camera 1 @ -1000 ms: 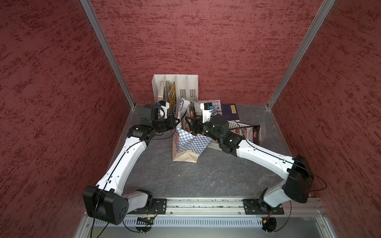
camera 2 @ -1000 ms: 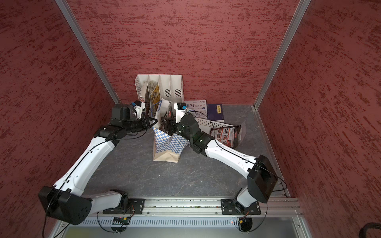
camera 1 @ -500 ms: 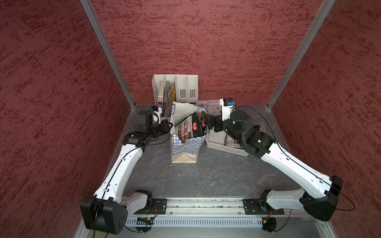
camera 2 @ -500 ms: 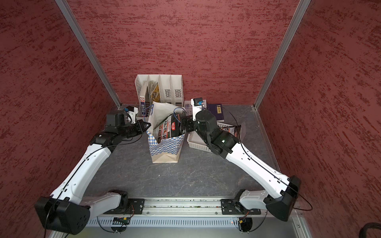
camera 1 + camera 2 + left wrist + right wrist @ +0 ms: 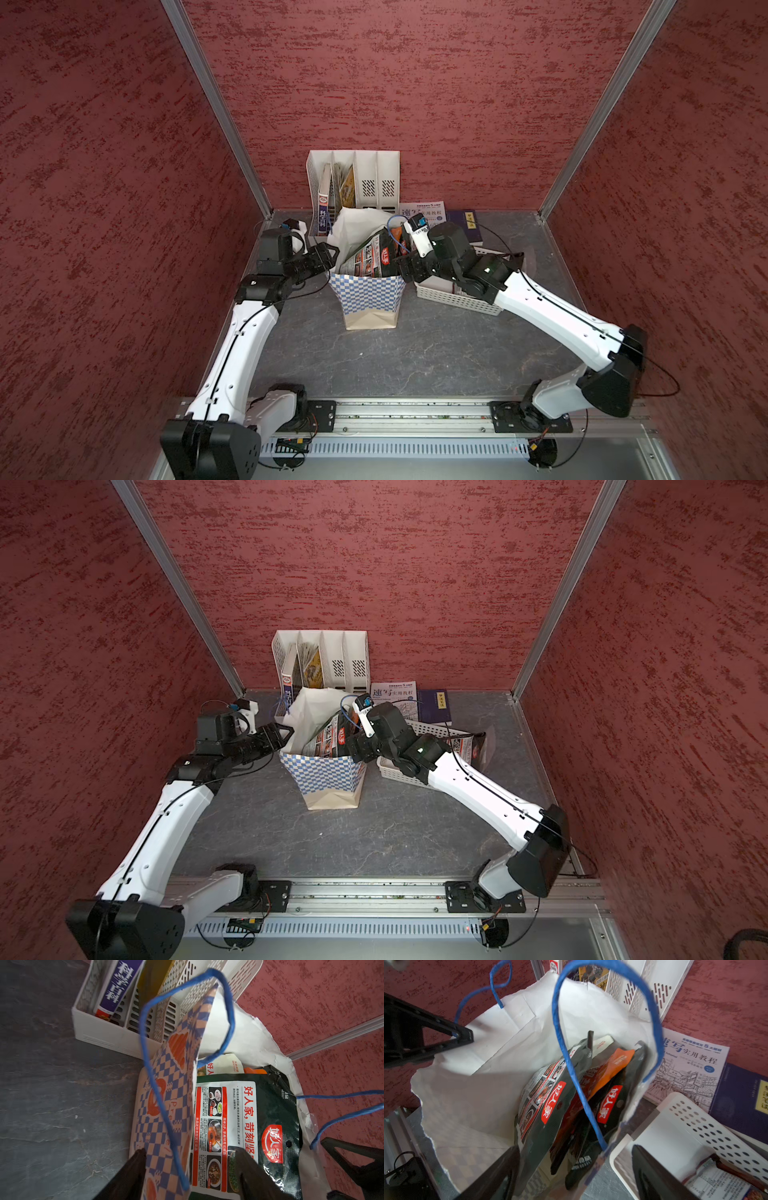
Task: Place the condiment packets inside the bag
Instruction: Adjust the condiment packet in the paper bag.
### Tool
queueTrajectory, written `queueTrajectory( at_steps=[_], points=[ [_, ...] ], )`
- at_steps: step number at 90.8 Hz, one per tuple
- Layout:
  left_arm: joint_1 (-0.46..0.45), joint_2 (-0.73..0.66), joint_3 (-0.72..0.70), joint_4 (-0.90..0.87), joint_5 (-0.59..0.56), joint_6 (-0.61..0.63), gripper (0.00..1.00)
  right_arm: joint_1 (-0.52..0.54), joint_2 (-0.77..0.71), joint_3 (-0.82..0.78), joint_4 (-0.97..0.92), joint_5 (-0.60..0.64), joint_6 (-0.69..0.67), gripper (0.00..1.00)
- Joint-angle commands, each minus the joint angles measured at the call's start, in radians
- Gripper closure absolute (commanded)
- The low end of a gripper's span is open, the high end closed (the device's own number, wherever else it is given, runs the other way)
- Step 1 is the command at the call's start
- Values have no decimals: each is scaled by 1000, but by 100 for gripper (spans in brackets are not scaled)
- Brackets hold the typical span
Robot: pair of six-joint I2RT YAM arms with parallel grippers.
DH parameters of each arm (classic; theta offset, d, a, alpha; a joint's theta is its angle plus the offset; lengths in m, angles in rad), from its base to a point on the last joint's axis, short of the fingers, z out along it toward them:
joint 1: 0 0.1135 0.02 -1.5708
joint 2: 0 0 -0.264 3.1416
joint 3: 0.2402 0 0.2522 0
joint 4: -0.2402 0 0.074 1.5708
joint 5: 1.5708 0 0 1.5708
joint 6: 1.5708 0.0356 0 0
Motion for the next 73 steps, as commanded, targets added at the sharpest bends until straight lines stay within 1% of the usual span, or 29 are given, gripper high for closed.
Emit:
queueTrajectory(
  at_steps=[1,6,14,20,22,28,35,37,44,46,52,64,73],
  points=[
    [23,-71,50,-66,-57,51,17,-6,27,57,-36,23,28,17],
    [23,-77,85,-91,-56,76,13,-10,35,64,-29,61,48,22],
    [24,-67,138,-105,1,107,11,-13,41,74,-5,92,65,31],
    [17,-44,177,-105,47,120,11,-13,49,89,14,98,67,42],
    [12,-35,190,-105,58,124,11,-14,53,91,22,98,67,49],
    [-14,-4,236,-114,66,135,12,-13,67,111,46,79,68,62],
    [-67,43,289,-123,65,142,12,-13,83,138,79,25,77,79],
    [-85,56,305,-126,61,140,12,-13,89,143,92,-8,80,84],
    [-178,107,348,-135,32,136,12,-13,95,146,162,-142,93,96],
    [-204,128,360,-139,24,135,12,-13,93,144,184,-163,101,99],
    [-271,187,397,-178,-10,142,11,-13,80,130,223,-184,117,100],
    [-383,298,459,-253,-91,159,11,-23,22,68,244,-105,126,100],
    [-438,381,529,-325,-146,166,11,-33,-30,17,253,-38,134,100]
  ],
)
